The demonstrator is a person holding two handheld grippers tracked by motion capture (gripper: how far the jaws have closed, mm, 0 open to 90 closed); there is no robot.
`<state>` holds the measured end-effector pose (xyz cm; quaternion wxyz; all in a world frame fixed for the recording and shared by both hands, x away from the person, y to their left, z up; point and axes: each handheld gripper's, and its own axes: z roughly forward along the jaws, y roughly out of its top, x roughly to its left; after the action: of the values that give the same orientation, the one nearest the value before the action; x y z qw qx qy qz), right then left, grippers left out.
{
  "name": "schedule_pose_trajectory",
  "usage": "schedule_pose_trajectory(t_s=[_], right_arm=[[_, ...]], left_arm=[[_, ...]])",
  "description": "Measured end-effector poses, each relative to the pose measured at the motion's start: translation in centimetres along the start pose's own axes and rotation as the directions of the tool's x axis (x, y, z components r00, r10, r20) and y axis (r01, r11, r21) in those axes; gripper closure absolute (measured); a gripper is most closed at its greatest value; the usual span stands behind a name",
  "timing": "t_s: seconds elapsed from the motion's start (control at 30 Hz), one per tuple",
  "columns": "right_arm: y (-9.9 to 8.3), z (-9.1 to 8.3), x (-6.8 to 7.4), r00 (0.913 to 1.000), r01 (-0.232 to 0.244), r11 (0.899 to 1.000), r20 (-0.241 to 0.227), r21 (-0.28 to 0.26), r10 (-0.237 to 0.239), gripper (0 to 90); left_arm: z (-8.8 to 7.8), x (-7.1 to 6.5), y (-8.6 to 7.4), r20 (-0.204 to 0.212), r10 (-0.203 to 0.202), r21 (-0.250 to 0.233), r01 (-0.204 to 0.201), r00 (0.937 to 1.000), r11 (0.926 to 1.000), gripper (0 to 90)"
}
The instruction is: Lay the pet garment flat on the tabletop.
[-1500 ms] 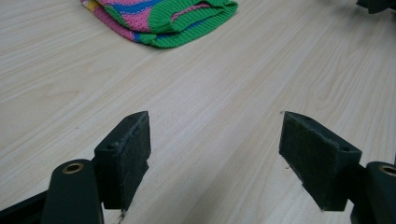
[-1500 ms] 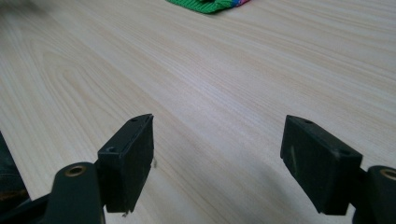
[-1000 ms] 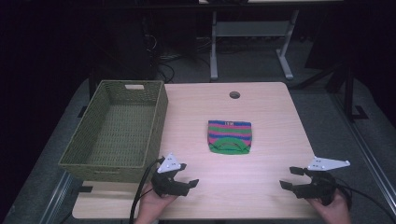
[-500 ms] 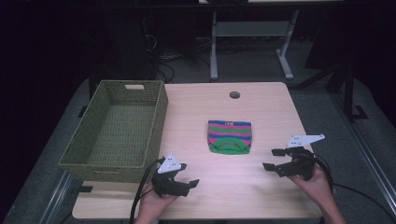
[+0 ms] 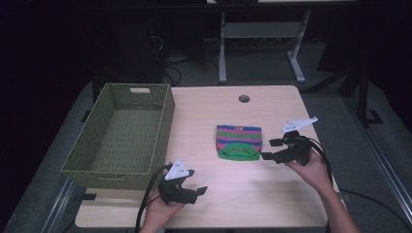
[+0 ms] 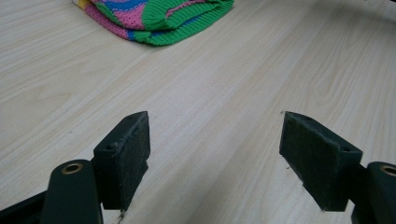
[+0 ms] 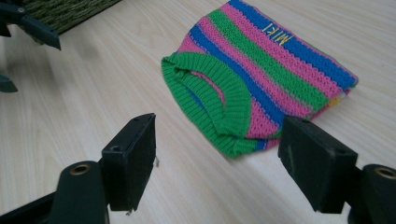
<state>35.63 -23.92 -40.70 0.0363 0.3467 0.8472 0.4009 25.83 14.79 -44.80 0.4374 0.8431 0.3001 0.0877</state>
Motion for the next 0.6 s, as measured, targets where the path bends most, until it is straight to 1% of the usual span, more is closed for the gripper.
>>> schedule_pose_trajectory(t_s=[0.2, 0.23, 0.3, 0.37, 0.43, 0.5, 0.57, 0.6], right_arm=[[1.0, 1.8, -0.4, 0.9999, -0.004, 1.0, -0.013, 0.008, 0.004, 30.8], [1.1, 2.2, -0.5, 0.9999, -0.006, 1.0, -0.012, 0.017, 0.006, 31.5], [1.2, 2.9, -0.7, 0.9998, -0.009, 1.0, -0.015, 0.027, 0.01, 35.6], [1.3, 3.6, -0.9, 0.9997, -0.02, 0.999, -0.013, 0.035, 0.02, 37.5], [1.5, 4.4, -1.2, 0.9995, -0.027, 0.999, -0.018, 0.043, 0.028, 43.0], [1.6, 5.0, -1.3, 0.9995, -0.032, 0.998, 0.002, 0.053, 0.032, 46.5], [1.8, 5.6, -1.3, 0.9992, -0.039, 0.997, 0.007, 0.064, 0.038, 49.8], [1.8, 5.9, -1.4, 0.9994, -0.031, 0.997, 0.017, 0.066, 0.029, 50.8]], left_arm=[[0.0, 0.1, 0.0, 0.007, -0.013, -0.006, 0.013, 0.9999, 0.9999, 24.0], [0.0, 0.1, 0.0, 0.008, -0.015, -0.005, 0.015, 0.9999, 0.9999, 24.0], [0.0, 0.2, 0.0, 0.01, -0.011, -0.002, 0.011, 0.9999, 0.9999, 24.0], [0.1, 0.3, 0.0, 0.014, -0.017, -0.006, 0.017, 0.9998, 0.9998, 24.1], [0.1, 0.3, 0.0, 0.016, -0.019, -0.007, 0.019, 0.9997, 0.9998, 24.0], [0.0, 0.3, 0.0, 0.016, -0.025, -0.009, 0.025, 0.9996, 0.9996, 24.0], [0.0, 0.4, 0.0, 0.019, -0.028, -0.008, 0.028, 0.9994, 0.9996, 24.1], [0.0, 0.4, 0.0, 0.022, -0.03, -0.007, 0.03, 0.9993, 0.9995, 24.1]])
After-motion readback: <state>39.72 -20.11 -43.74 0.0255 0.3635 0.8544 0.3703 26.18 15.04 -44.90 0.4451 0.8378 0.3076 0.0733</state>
